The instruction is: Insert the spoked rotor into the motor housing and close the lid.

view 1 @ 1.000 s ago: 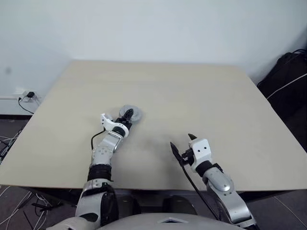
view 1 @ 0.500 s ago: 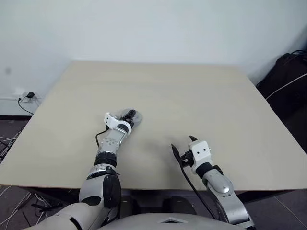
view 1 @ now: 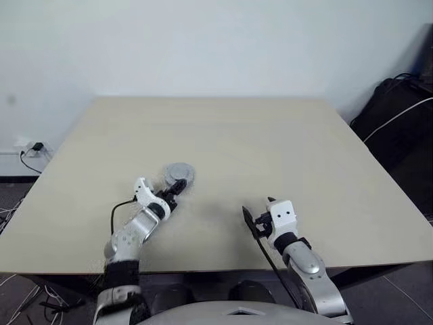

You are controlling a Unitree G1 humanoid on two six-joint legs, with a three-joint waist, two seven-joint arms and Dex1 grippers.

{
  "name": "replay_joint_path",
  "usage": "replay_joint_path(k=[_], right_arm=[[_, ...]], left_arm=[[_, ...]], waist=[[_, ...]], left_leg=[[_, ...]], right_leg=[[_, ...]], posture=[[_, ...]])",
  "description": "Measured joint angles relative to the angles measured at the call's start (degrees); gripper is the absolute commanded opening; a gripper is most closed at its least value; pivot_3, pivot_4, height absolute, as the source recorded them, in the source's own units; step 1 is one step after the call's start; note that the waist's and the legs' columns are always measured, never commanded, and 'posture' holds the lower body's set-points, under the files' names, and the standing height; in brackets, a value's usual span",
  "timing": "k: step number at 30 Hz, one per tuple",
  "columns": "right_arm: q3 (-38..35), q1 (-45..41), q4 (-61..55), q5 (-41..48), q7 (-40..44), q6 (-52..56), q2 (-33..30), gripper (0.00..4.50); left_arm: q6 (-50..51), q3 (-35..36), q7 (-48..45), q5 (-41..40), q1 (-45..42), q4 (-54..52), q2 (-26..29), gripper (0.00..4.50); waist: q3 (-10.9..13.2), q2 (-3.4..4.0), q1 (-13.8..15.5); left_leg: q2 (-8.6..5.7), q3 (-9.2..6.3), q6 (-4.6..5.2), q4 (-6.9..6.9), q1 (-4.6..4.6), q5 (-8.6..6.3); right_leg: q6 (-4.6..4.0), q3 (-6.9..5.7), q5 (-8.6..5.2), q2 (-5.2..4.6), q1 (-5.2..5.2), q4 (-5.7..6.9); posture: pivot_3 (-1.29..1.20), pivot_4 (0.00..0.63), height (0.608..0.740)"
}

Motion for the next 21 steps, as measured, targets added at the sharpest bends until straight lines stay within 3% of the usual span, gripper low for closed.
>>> replay_joint_path(k=[4, 11, 14, 21], right_arm=[[-1.86, 0.16, 3.12, 0.71, -1.12, -2.56, 2.55, 4.50], [-2.54, -0.31, 5.80, -0.80, -3.35, -7.75, 4.07, 4.50], [-2.44, -0.45, 5.96, -2.48, -4.13, -10.01, 3.80, 4.50], [-2.04, -1.14, 6.37, -5.06, -5.31, -13.63, 3.80, 4.50]], left_arm=[[-15.61, -9.11, 0.68, 16.17, 8.59, -5.01, 0.71, 4.48], [-45.48, -12.66, 6.41, 37.36, 16.22, -4.31, 0.07, 4.48], [-52.94, -13.04, 8.53, 41.86, 17.24, -2.37, -0.73, 4.48], [-57.55, -13.00, 8.88, 43.90, 18.41, -0.39, -1.77, 4.48]], waist=[[0.13, 0.05, 0.00], [0.33, 0.10, 1.82], [0.34, 0.09, 1.99], [0.59, -0.06, 1.97]], left_leg=[[-0.03, 0.05, 0.20, -0.34, 0.08, -0.12], [-0.08, 0.26, -0.55, -1.12, -0.13, 0.32], [-0.07, 0.28, -0.42, -1.18, -0.19, 0.25], [-0.01, 0.26, -0.10, -1.07, -0.23, 0.06]], right_leg=[[0.02, 0.15, 0.01, 0.00, -0.11, -0.05], [-0.43, 0.33, -0.22, -0.04, -0.85, -0.06], [-0.52, 0.22, -0.29, -0.07, -0.93, -0.08], [-0.44, 0.01, -0.30, -0.10, -0.87, -0.12]], posture=[[0.00, 0.000, 0.740], [0.00, 0.000, 0.740], [0.00, 0.000, 0.740], [0.00, 0.000, 0.740]])
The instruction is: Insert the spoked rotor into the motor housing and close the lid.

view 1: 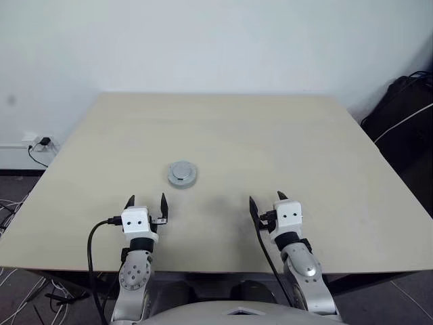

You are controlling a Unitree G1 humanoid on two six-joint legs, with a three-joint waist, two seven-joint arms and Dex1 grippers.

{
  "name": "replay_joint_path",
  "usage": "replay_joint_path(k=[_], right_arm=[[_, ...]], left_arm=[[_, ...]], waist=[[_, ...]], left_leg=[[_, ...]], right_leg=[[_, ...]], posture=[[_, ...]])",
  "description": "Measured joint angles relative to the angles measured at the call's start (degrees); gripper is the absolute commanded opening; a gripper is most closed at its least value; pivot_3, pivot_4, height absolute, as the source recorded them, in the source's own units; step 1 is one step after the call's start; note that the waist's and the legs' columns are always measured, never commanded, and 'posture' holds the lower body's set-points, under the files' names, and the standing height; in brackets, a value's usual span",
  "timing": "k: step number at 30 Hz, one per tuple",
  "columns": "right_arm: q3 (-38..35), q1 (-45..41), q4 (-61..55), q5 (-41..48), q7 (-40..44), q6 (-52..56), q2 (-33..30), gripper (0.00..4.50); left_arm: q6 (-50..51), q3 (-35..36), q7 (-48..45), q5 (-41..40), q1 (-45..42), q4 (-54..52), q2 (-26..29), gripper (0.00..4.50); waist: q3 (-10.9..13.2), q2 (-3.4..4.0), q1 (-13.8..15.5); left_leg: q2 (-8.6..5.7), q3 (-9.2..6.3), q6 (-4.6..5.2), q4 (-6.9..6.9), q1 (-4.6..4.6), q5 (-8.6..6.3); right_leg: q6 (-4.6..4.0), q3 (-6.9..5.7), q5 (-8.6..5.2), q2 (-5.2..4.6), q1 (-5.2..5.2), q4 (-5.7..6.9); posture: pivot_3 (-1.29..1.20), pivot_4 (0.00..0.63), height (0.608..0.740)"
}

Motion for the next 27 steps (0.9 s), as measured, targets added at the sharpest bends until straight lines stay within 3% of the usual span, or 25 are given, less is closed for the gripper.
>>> replay_joint_path(k=[27], right_arm=[[0.03, 0.27, 1.70, -0.01, -1.40, -0.16, 1.23, 4.50]], left_arm=[[-0.40, 1.14, -1.20, 0.10, 0.52, 0.08, -0.26, 4.48]], waist=[[0.19, -0.17, -0.13]], left_leg=[[0.01, -0.02, 0.09, 0.14, -0.02, -0.05]], right_leg=[[0.05, -0.03, 0.03, 0.01, 0.06, 0.01]], posture=[[0.00, 0.000, 0.740]])
